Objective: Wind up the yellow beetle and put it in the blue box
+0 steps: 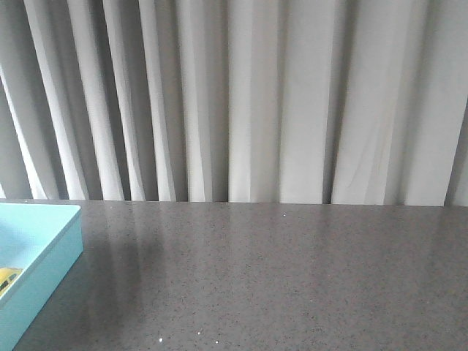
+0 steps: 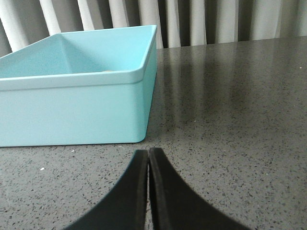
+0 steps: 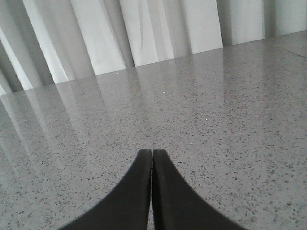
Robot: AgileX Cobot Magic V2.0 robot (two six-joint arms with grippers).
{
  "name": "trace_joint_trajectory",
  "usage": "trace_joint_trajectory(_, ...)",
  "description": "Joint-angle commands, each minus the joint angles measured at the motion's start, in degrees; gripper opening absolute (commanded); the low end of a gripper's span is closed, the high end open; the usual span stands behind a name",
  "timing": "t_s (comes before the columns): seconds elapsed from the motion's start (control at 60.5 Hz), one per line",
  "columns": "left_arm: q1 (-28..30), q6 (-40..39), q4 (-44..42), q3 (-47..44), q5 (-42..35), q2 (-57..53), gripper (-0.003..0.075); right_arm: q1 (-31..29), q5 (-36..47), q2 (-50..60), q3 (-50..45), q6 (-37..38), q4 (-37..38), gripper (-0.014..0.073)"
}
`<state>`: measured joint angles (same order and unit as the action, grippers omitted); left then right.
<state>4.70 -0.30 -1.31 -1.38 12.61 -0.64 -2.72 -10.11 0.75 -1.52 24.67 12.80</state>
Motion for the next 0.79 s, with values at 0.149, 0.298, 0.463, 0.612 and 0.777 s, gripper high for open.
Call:
trace_joint_trajectory(0.149, -0.24, -0.51, 0.17, 0.52, -4.61, -0.33, -0.0006, -0.24, 4.38, 0.43, -0.26, -0.02, -1.25, -0.0006)
trace_joint_trajectory(0.298, -0.24, -0.51, 0.17, 0.52, -4.61, -0.33, -0.0006, -0.24, 4.38, 0.43, -0.26, -0.02, -1.25, -0.0006)
trace_joint_trajectory(0.463, -0.24, -0.51, 0.17, 0.52, -4.61, -0.33, -0.0006, -0.24, 4.33, 0.43, -0.26, -0.02, -1.25, -0.0006)
trace_joint_trajectory(0.612, -0.24, -0.51, 0.17, 0.52, -4.61, -0.33, -0.0006, -0.24, 4.33, 0.43, -0.26, -0.02, -1.25, -0.0006)
trace_joint_trajectory(0.777, -0.24, -0.51, 0.17, 0.52, -4.61, -0.33, -0.0006, -0.29, 4.34, 0.43, -0.26, -0.02, -1.25, -0.0006)
